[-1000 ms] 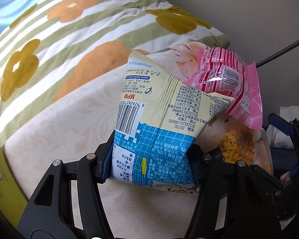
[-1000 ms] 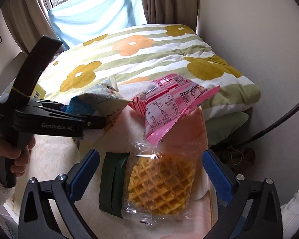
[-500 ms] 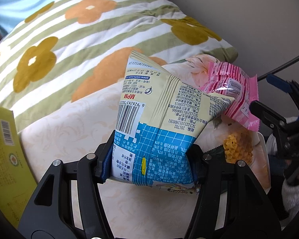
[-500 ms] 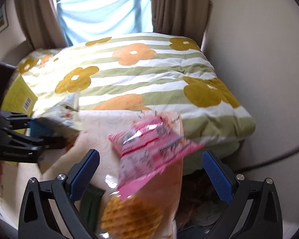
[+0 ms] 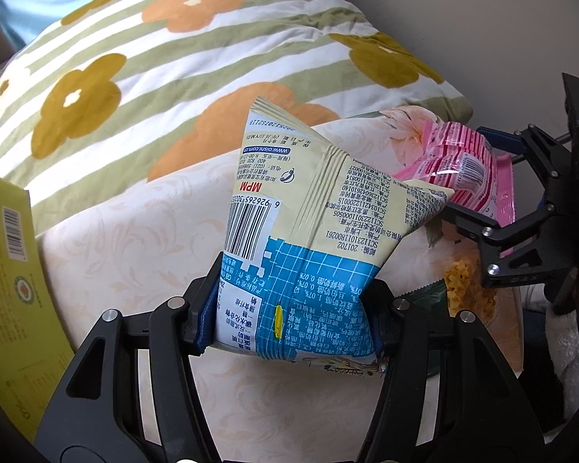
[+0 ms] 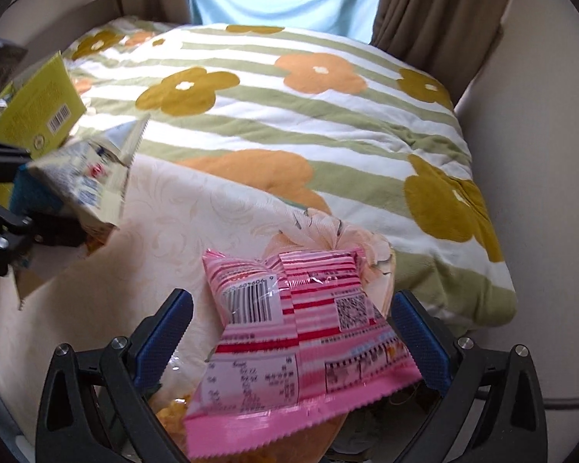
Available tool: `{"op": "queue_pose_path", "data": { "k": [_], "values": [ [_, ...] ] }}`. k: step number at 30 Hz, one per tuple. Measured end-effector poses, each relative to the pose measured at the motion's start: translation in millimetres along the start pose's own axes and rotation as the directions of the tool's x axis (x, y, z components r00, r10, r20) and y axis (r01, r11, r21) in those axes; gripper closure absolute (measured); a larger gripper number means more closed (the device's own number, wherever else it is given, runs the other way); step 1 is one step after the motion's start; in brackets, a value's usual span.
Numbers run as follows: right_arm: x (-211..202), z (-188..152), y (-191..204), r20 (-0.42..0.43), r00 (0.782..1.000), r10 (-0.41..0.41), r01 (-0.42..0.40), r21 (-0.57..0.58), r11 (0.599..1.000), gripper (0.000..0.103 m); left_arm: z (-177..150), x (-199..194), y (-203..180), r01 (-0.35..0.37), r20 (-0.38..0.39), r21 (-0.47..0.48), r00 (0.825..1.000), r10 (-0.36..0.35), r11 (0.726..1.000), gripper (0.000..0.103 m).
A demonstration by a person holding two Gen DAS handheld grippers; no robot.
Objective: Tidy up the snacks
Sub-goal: 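Grasp the cream-blue bag with the left tool while the right tool grasps the pink packet, then carry both bags over the yellow box and release the cream-blue bag inside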
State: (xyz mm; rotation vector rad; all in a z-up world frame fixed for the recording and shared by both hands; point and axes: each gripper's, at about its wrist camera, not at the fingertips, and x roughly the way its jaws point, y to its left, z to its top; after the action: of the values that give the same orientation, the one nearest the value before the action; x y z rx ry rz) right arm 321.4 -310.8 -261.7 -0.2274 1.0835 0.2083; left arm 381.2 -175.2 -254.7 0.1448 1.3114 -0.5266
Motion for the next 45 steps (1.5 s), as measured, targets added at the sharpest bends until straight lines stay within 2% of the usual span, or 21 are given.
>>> {"op": "queue_pose_path", "data": {
  "k": [7,11,13,16,19,23,28,33,39,45],
  "values": [
    [18,-5,5,-0.028,0.998,-0.054,0.051,-0.09,0.995,0.004,-4,3,0,0.001,-0.004,-0.022,1.0,-0.001,1.0,0.048],
    [21,-8,7,-0.038,0.998,-0.055,0.051,-0.107,0.993,0.01,-8,3,-1,-0.001,-0.001,-0.033,1.0,0.001,0.999,0.048],
    [20,-9,8,-0.034,0.997,-0.065,0.06,-0.116,0.991,0.016,-9,0,-2,-0.002,0.005,-0.039,1.0,0.003,0.999,0.048],
    [16,-10,4,-0.031,0.998,-0.055,0.053,-0.086,0.995,0.022,-11,-6,-3,-0.005,0.019,-0.045,1.0,0.006,0.999,0.048],
    [11,-11,-1,-0.026,0.996,-0.081,0.08,-0.039,0.996,0.024,-15,-19,-4,-0.011,0.047,-0.06,0.999,0.014,0.998,0.048],
    [-14,-7,-3,0.026,0.998,-0.053,0.053,0.026,0.998,0.024,-22,-43,-2,-0.015,0.095,-0.091,0.995,0.023,0.996,0.048],
    [-54,11,10,0.099,0.994,-0.042,0.04,0.026,0.999,0.024,-34,-94,8,-0.031,0.174,-0.173,0.983,0.061,0.984,0.048],
    [-103,45,42,0.18,0.983,0.026,-0.026,0.002,1.0,0.024,-49,-153,35,-0.05,0.244,-0.257,0.963,0.115,0.965,0.048],
    [-144,87,100,0.259,0.96,0.105,-0.096,-0.049,0.994,0.024,-78,-216,93,-0.104,0.306,-0.335,0.928,0.212,0.937,0.048],
    [-166,123,180,0.293,0.941,0.17,-0.145,-0.104,0.984,0.024,-109,-248,160,-0.145,0.301,-0.376,0.915,0.269,0.915,0.048]
  ]
}}
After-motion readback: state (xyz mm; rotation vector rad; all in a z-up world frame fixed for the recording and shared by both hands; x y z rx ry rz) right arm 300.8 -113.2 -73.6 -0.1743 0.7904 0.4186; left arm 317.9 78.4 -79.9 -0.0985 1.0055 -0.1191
